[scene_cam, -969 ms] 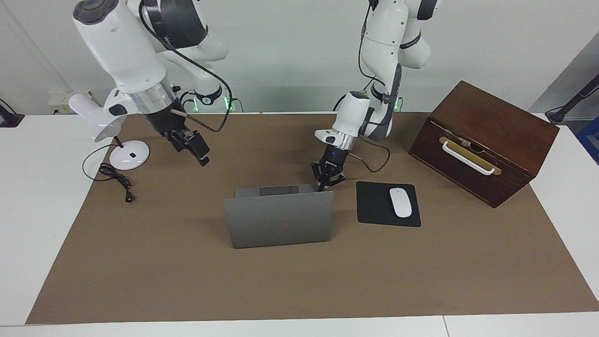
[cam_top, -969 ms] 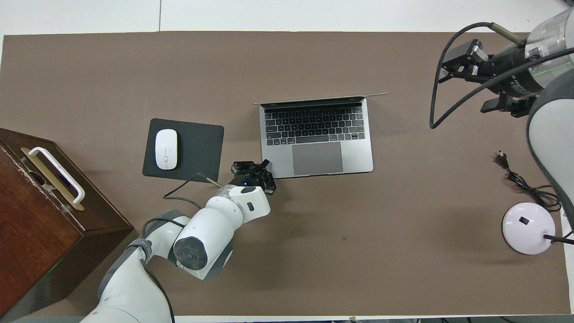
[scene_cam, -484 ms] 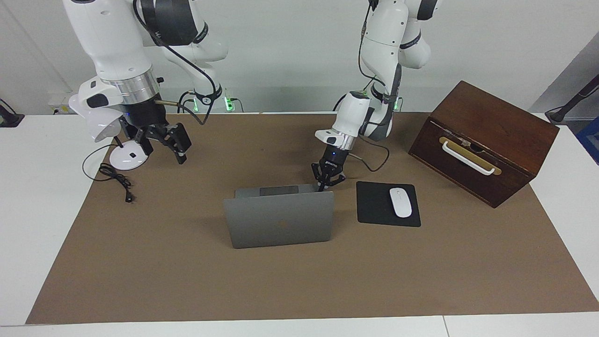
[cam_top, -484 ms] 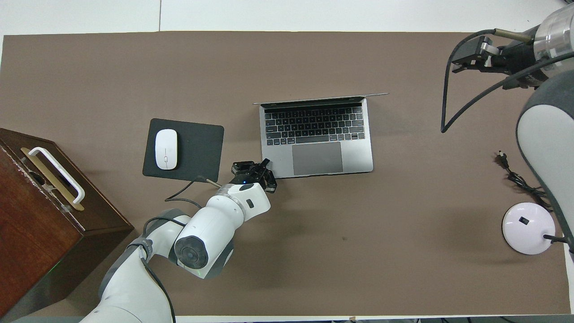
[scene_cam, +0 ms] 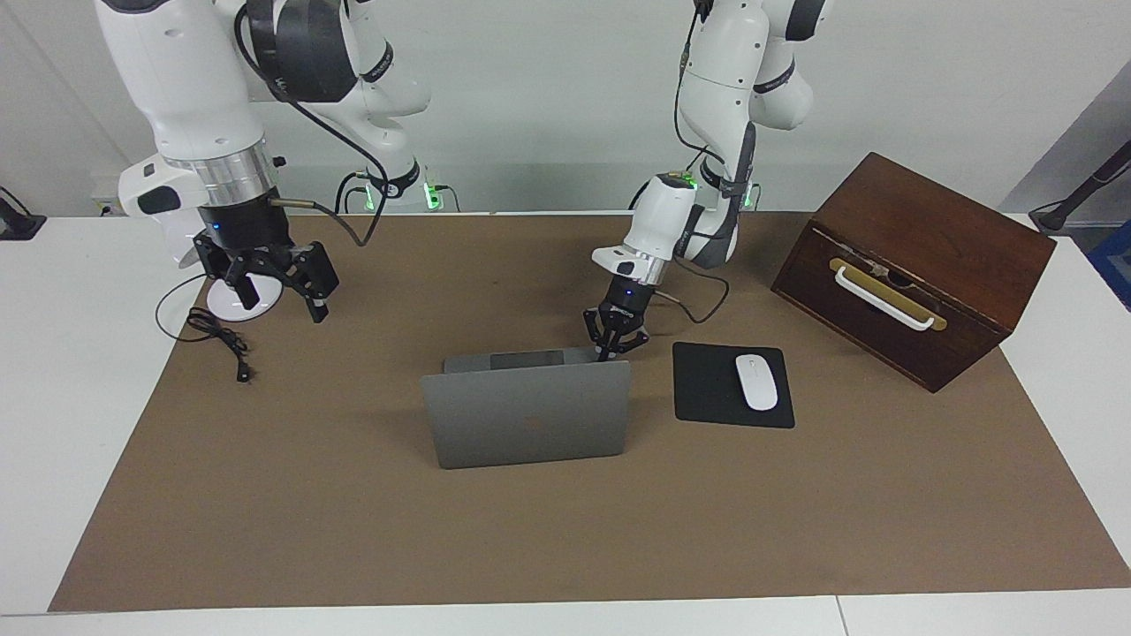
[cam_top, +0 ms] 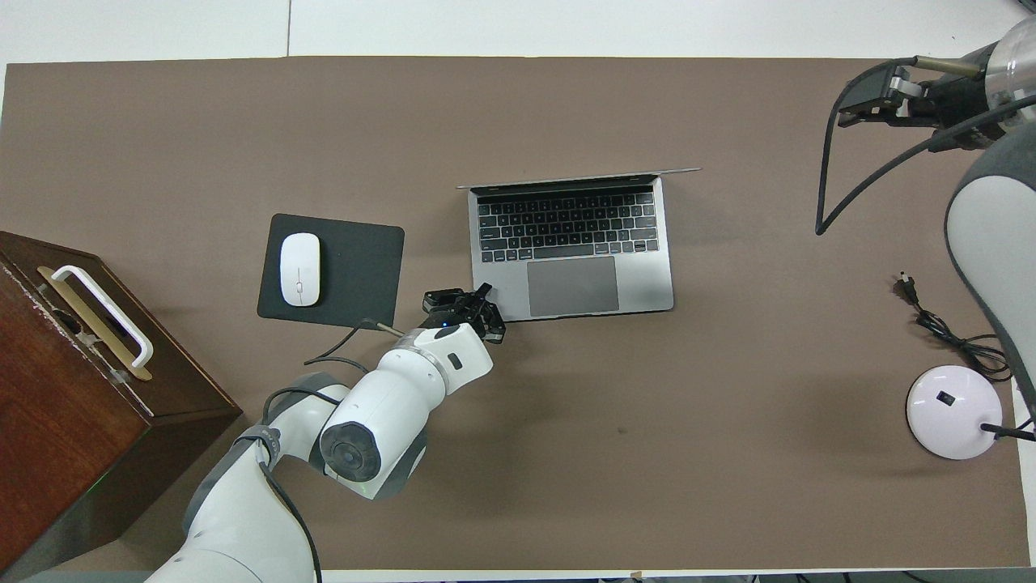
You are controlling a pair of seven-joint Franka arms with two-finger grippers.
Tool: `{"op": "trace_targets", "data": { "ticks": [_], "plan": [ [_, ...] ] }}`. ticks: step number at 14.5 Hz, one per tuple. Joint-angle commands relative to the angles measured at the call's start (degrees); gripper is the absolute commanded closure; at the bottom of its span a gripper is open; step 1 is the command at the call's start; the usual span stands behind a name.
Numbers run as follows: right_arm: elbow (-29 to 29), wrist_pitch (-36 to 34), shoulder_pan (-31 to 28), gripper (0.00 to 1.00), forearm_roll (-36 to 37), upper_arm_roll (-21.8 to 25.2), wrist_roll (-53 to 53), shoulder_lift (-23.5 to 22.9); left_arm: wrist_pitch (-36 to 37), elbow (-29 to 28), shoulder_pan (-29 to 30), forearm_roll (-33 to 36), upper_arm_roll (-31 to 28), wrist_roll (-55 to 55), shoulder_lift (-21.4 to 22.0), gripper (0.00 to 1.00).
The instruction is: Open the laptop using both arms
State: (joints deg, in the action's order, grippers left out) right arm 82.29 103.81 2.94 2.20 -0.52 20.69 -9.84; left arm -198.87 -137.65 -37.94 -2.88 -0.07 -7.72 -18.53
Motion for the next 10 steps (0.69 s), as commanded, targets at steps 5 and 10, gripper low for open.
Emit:
{"op": "trace_targets", "data": {
  "ticks": [5, 10],
  "plan": [
    [8.23, 0.25, -3.91, 0.02, -1.49, 1.22, -4.17, 4.3, 10.59, 0.54, 0.93, 1.03, -0.02, -1.34, 6.3, 1.0],
    [10.16, 0.51, -3.91, 0.02, -1.49, 1.22, -3.82, 5.27, 17.71, 0.62, 2.25, 1.03, -0.02, -1.16, 10.52, 1.0]
  ]
}}
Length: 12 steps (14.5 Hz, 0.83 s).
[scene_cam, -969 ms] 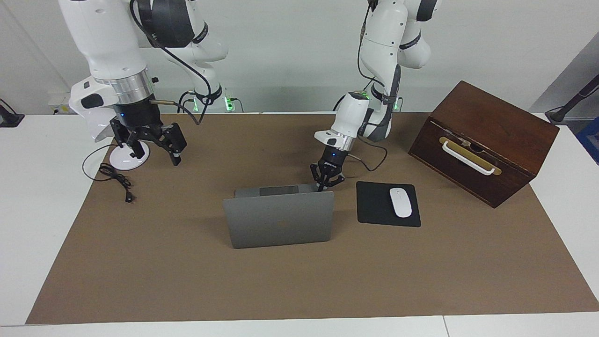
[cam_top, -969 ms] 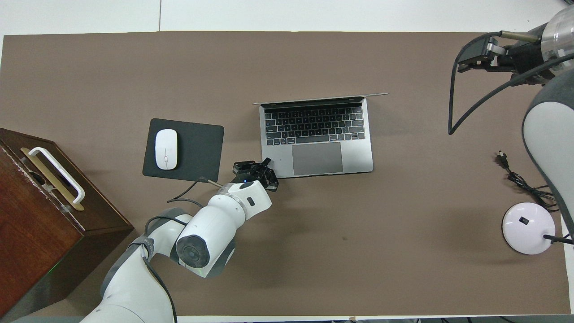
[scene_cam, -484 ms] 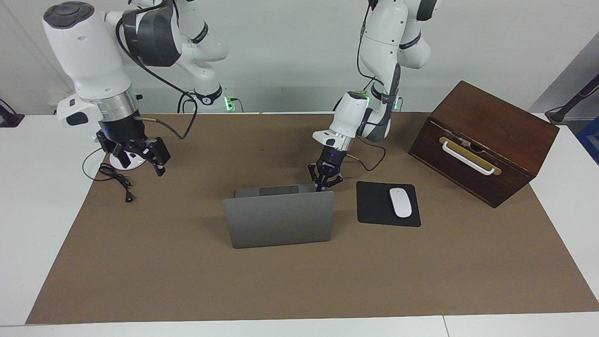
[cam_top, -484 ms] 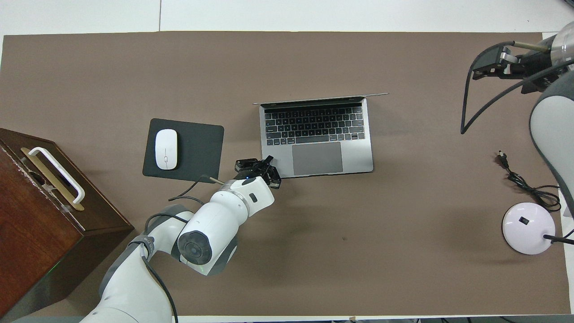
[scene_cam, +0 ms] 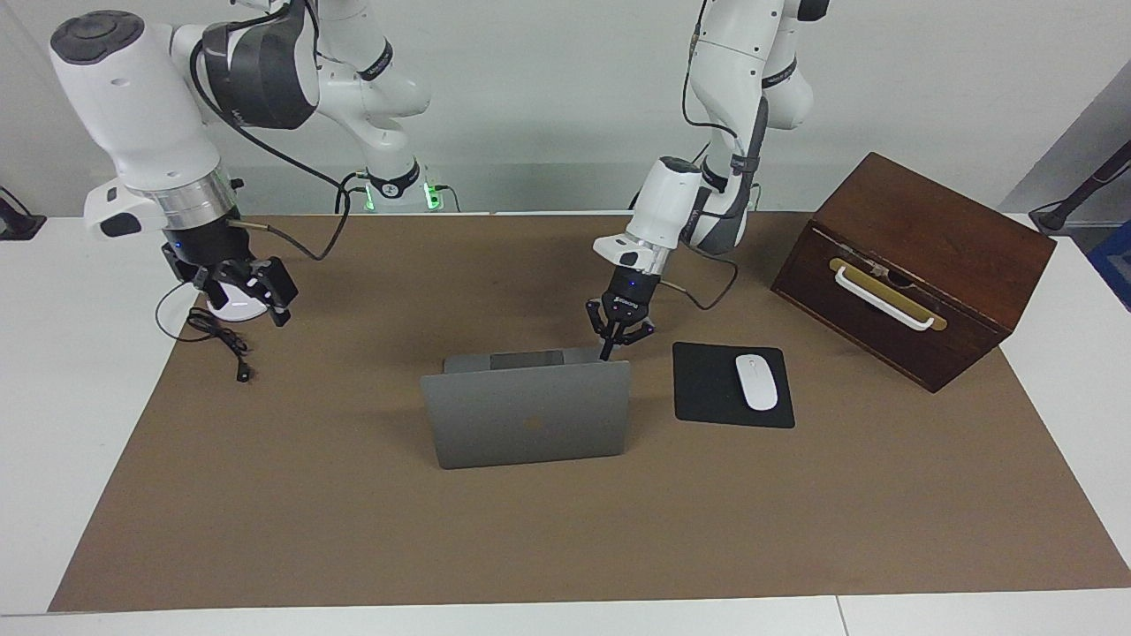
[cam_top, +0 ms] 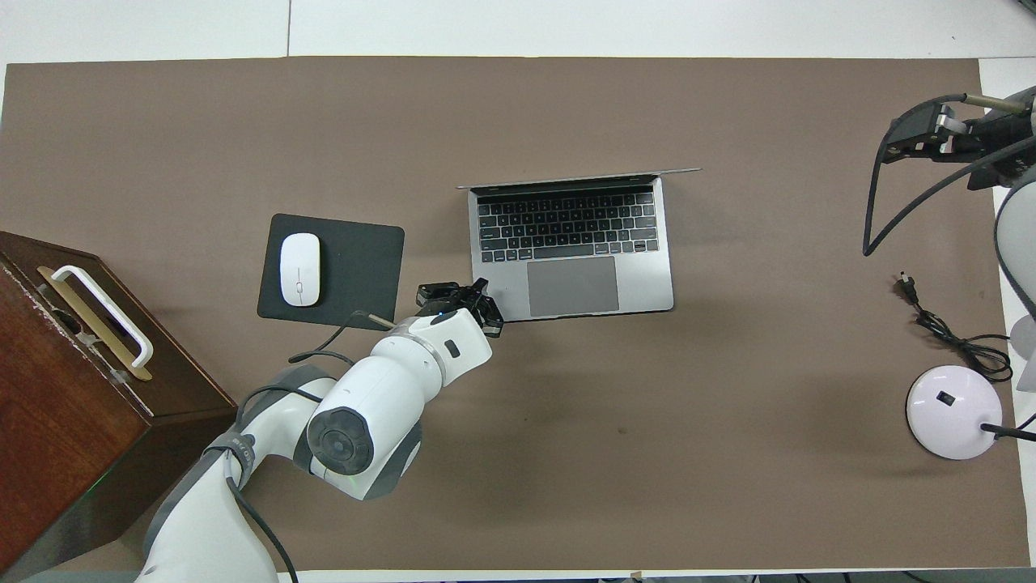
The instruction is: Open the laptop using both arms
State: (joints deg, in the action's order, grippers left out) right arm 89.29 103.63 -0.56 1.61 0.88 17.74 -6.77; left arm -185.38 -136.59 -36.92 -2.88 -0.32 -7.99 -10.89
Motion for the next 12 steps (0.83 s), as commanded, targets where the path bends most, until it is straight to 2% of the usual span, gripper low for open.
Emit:
{"op": "trace_targets", "data": {
  "ticks": [1, 5, 12],
  "plan": [
    [3.43, 0.35, -0.41, 0.02, -0.99, -0.18, -0.6, 2.29, 6.15, -0.35, 1.84, 1.04, 0.41, -0.8, 4.02, 1.0],
    [4.48, -2.99, -0.32, 0.02, -2.05, -0.26, -0.16, 4.04, 12.04, 0.53, 2.72, 1.04, 0.41, -0.8, 6.93, 1.0],
    [2.56, -3.26, 0.03, 0.02, -2.05, -0.44, -1.56, 7.21, 25.93, 6.06, 5.01, 0.95, 0.23, -0.54, 10.54, 1.0]
  ]
}}
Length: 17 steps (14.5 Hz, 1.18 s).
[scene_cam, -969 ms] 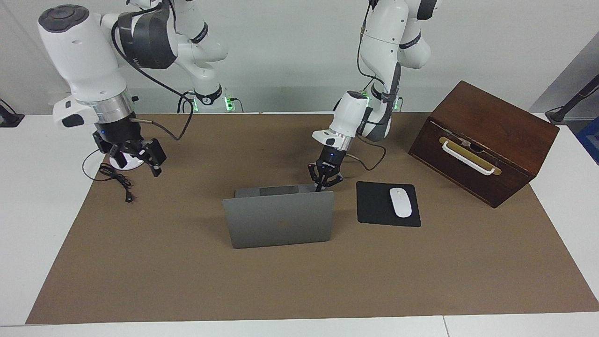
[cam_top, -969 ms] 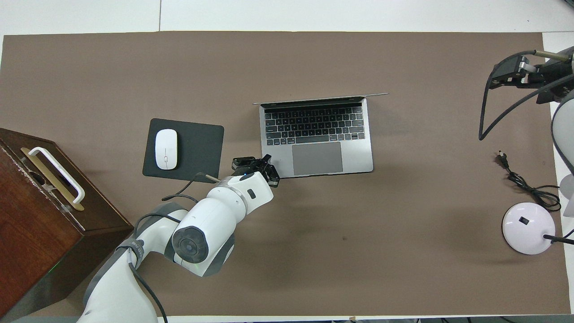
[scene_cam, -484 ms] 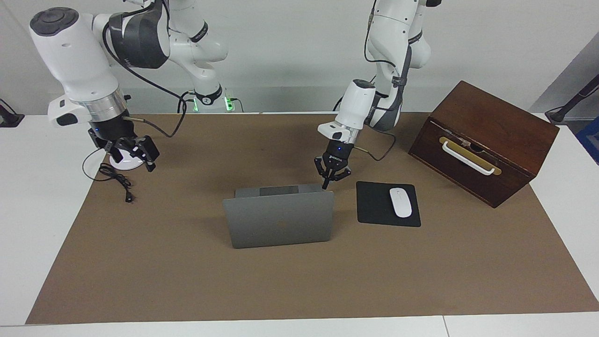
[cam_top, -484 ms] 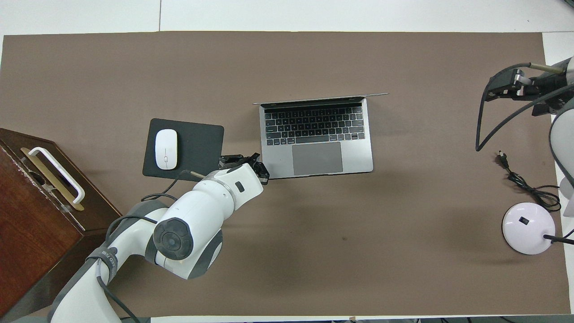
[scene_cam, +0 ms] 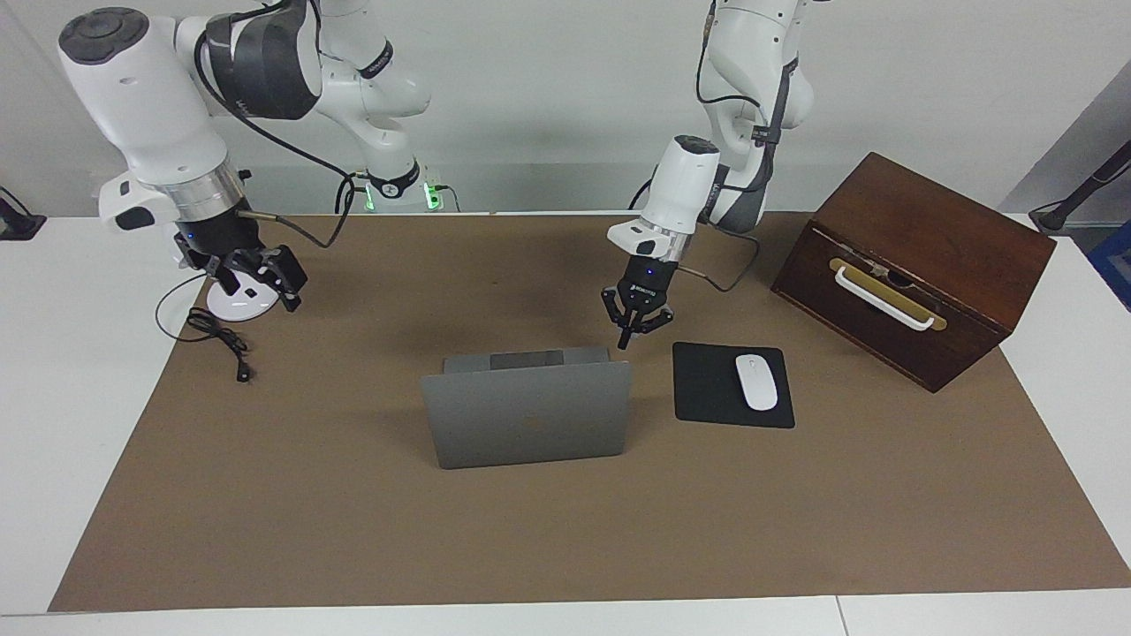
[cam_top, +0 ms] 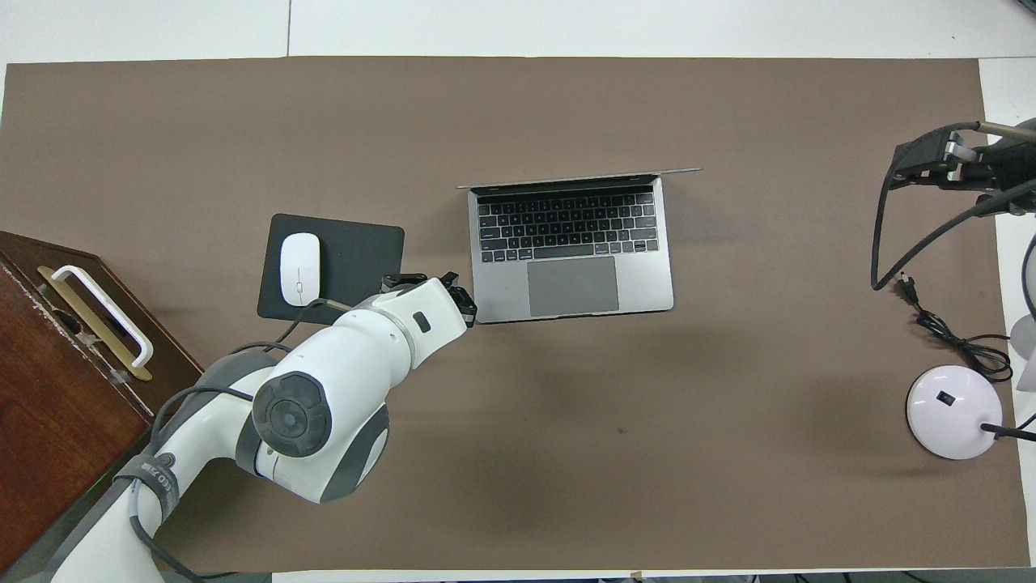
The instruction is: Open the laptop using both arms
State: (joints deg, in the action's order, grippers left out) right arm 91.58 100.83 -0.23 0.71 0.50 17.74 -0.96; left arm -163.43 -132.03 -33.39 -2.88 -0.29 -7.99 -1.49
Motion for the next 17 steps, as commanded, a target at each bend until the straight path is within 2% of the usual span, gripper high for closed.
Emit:
{"op": "trace_targets", "data": {
  "ticks": [1, 6, 9, 13, 17],
  "plan": [
    [-0.08, -0.9, -0.38, 0.02, -1.15, -0.06, -1.65, 1.74, 5.82, 2.73, 1.66, 0.86, 0.2, -0.54, 1.31, 1.0],
    [-1.4, -2.39, -0.65, 0.01, -1.07, 0.03, -3.24, 2.45, 16.27, 9.41, 4.03, 0.16, 0.12, -0.28, 2.28, 1.0],
    [-2.46, -4.15, -0.82, 0.01, -0.98, -0.06, -3.32, 3.33, 23.3, 14.51, 5.96, -4.83, -0.23, 4.09, 2.98, 1.0],
    [-1.4, -4.33, -6.61, 0.01, -0.98, -2.95, -6.84, 4.29, 28.24, 15.4, 9.03, -7.84, -0.67, 8.6, 5.44, 1.0],
    [-1.31, -4.94, -7.41, 0.01, -0.98, -3.49, -6.4, 5.08, 35.43, 17.94, 12.37, -8.8, -0.85, 12.45, 6.85, 1.0]
  ]
}}
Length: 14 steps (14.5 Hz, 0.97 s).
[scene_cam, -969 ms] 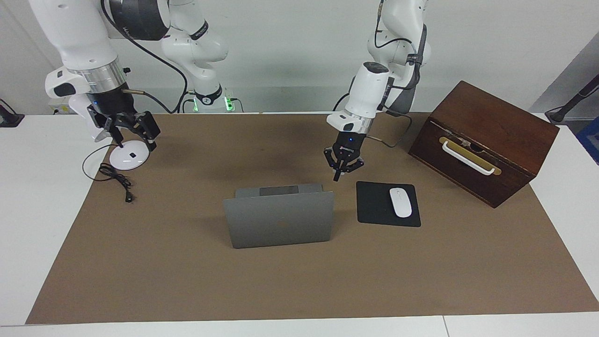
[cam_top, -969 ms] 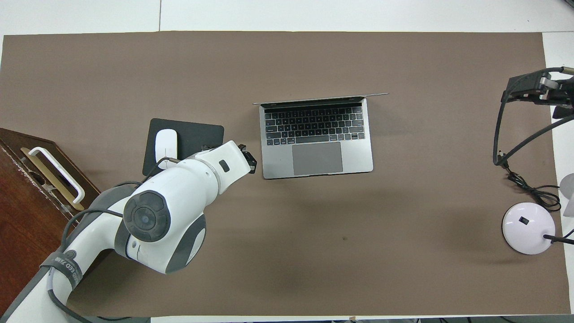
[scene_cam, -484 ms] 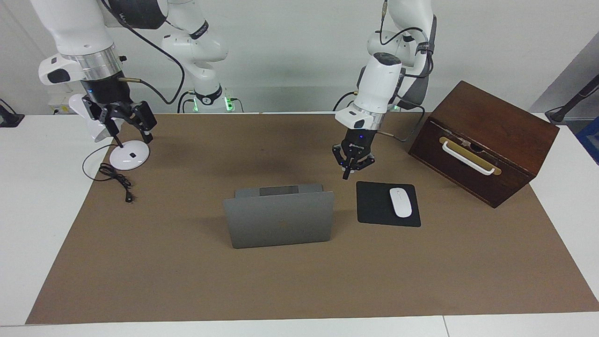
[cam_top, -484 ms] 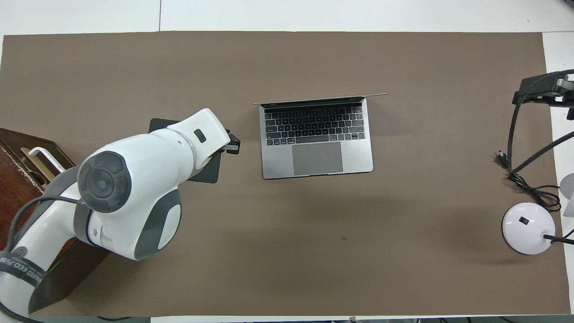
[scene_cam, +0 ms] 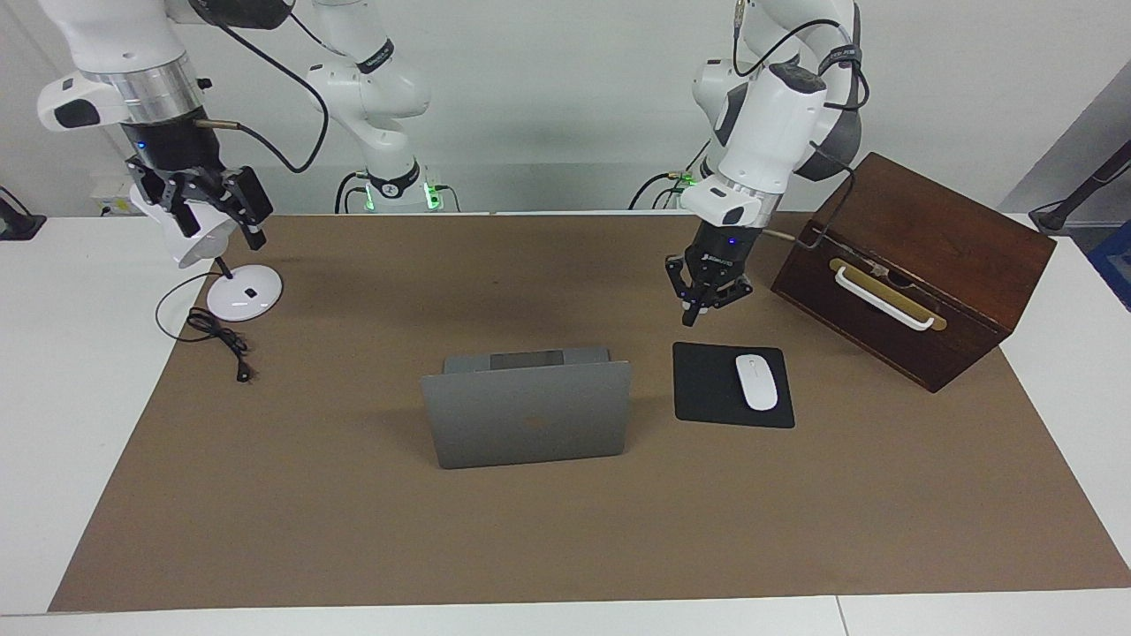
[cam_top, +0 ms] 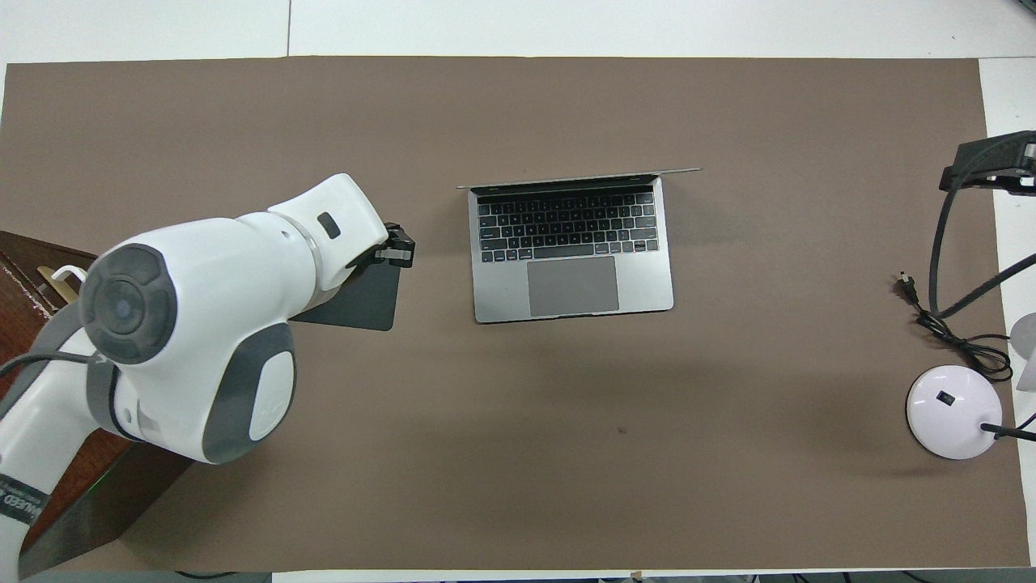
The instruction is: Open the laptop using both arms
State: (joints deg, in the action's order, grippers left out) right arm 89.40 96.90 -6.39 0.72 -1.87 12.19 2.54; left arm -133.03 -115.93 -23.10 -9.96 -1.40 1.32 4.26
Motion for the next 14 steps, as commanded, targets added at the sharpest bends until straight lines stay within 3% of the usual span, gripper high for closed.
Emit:
{"op": "trace_targets", "data": {
  "ticks": [1, 7, 10, 14],
  "plan": [
    [0.86, -1.97, -1.26, 0.01, -0.98, -1.12, -0.76, 2.12, 7.76, 3.41, 3.23, -2.07, 0.25, 4.21, 1.19, 1.0],
    [0.77, -2.07, -1.0, 0.01, -0.98, -1.03, -1.28, 2.04, 19.46, 9.4, 8.85, -3.13, 0.08, 9.66, 1.63, 1.0],
    [0.86, -1.28, -1.0, 0.01, -0.72, -1.03, -9.43, 2.04, 26.22, 13.43, 12.1, -3.05, -0.01, 13.18, 1.8, 1.0],
    [0.86, -1.19, -0.65, 0.0, -0.63, -1.12, -11.39, 2.03, 32.82, 16.6, 17.03, -2.34, 0.08, 18.1, 1.89, 1.0]
  ]
}}
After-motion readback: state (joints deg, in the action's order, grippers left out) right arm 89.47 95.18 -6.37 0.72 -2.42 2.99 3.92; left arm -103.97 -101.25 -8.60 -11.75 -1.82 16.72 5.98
